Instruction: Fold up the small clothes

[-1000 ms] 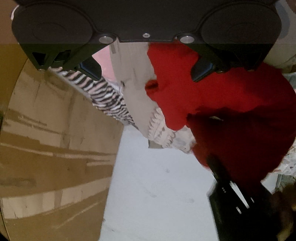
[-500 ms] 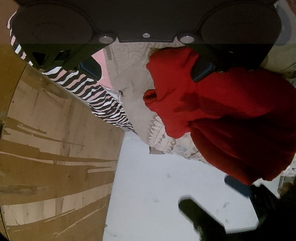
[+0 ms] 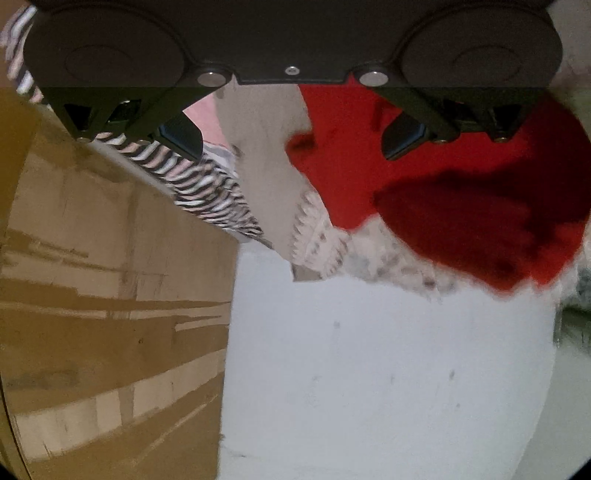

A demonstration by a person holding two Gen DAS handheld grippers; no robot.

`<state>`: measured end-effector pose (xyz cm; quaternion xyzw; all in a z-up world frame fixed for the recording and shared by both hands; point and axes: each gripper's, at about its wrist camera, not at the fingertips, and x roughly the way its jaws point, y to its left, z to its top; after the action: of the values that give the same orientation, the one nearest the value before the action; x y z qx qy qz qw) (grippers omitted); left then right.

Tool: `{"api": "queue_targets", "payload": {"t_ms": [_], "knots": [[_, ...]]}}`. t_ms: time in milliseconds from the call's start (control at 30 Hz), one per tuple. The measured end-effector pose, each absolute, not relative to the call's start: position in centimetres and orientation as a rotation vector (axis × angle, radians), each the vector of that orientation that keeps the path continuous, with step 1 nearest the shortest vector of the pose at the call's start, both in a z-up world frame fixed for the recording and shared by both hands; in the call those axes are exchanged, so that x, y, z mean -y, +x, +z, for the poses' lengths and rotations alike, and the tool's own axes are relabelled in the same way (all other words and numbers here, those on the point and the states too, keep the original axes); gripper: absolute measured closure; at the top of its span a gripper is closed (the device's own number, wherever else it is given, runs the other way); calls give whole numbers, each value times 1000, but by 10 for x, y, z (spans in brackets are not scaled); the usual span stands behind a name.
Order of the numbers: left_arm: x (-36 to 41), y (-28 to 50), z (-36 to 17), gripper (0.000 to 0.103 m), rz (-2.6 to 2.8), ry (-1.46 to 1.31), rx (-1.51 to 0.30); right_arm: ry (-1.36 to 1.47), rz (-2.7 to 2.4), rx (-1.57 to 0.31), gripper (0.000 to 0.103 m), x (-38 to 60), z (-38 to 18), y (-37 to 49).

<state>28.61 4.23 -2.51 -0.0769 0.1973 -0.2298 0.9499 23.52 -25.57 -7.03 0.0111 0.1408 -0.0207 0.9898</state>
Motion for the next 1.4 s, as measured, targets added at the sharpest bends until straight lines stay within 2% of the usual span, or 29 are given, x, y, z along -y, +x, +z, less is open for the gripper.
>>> {"api": "queue_targets", "payload": {"t_ms": [167,367,600,700,867,900,967,1033,1067,1133,1300,1400], "knots": [[-35,298,-53,0,-518,-111,-492,370,158,-381,0,281,-44,278],[-22,285,-54,0,-522,-24,-390,590,340,-576,0,281,-23,338],[-18,285,-50,1,-551,-39,-337,979,389,-980,0,275,-49,401],[-21,285,-50,8,-586,-72,-335,1028,390,-1021,0,269,-56,415],[-24,287,-52,24,-606,-78,-328,963,371,-985,2,259,-61,435],[-24,286,-52,26,-612,-78,-324,944,369,-973,7,257,-61,439],[-22,285,-52,26,-630,-69,-313,900,358,-962,24,255,-65,448],[-16,280,-50,26,-659,-45,-296,855,357,-944,57,256,-67,451],[-11,277,-49,26,-675,-23,-286,834,364,-927,63,257,-66,452],[1,269,-46,26,-717,15,-258,794,408,-854,68,262,-58,447],[33,256,-44,26,-820,107,-235,624,481,-605,70,284,-28,411],[52,254,-50,26,-871,153,-265,525,435,-562,70,302,-34,390]]}}
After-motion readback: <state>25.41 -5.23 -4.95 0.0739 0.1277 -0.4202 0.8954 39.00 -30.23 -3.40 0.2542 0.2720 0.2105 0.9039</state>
